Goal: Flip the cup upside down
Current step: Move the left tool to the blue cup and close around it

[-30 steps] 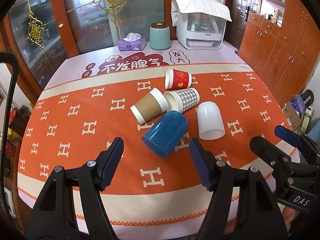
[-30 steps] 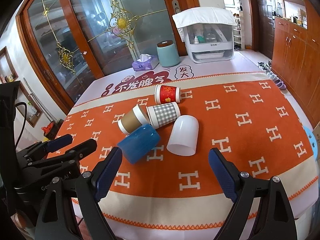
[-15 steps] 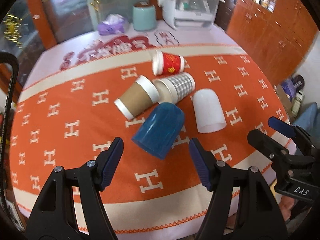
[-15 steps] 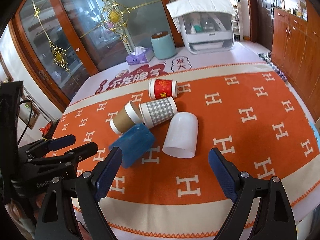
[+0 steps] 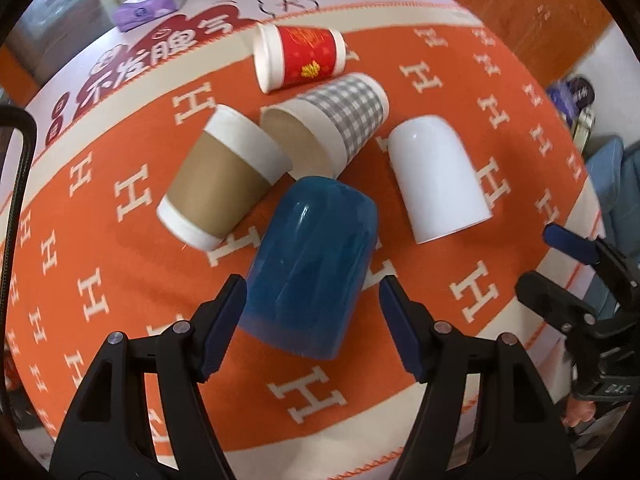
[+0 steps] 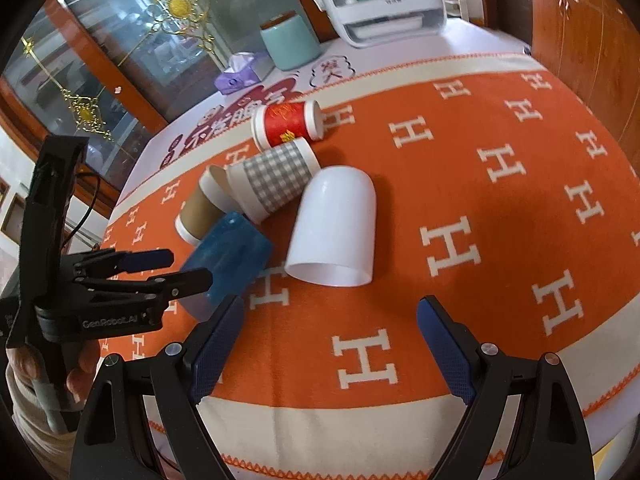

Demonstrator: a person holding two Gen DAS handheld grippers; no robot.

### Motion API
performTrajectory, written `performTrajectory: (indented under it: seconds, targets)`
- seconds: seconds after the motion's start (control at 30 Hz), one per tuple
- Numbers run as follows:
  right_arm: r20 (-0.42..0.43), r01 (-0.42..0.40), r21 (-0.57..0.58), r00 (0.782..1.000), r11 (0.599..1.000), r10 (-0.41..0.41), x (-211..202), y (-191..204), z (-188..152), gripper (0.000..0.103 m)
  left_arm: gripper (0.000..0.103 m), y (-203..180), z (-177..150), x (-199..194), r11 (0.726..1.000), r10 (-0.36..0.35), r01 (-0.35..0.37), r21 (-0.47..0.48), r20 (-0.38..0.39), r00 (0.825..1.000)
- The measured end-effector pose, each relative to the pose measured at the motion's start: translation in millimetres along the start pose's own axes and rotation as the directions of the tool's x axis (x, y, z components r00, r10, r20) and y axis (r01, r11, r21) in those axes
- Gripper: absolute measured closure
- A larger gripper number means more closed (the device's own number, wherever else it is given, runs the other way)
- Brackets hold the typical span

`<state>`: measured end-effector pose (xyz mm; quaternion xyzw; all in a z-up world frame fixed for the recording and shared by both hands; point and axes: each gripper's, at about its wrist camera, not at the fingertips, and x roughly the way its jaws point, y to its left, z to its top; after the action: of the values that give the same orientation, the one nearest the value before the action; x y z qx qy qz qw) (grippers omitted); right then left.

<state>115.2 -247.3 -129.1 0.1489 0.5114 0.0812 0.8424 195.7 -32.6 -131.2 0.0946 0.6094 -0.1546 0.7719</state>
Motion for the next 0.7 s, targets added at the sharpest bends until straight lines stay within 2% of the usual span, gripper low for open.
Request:
performTrajectory:
  seconds: [0.13, 0.43, 0.7]
  targets:
    - [-0.023, -0.003, 0.027, 1.0, 1.0, 0.003, 6.9, -10.6, -3.8, 0.014, 0.034, -8.2, 10.6, 21.6, 0.997, 0.055, -0.053, 0.053, -0.037, 0.998]
    - [-0.043, -0.004, 0.059, 0.999, 0.998, 0.006, 13.4, -23.3, -8.0, 0.014, 0.029, -18.9, 17.3, 38.6, 0.993, 0.091, -0.086, 0.084, -0.057, 0.994]
    - [-0.051, -0.014, 0.06, 0.999, 0.998, 0.017, 13.2, -23.8, -11.3, 0.014, 0.03, -18.9, 14.6, 37.0, 0.994, 0.104, -0.102, 0.04, -0.043, 0.994]
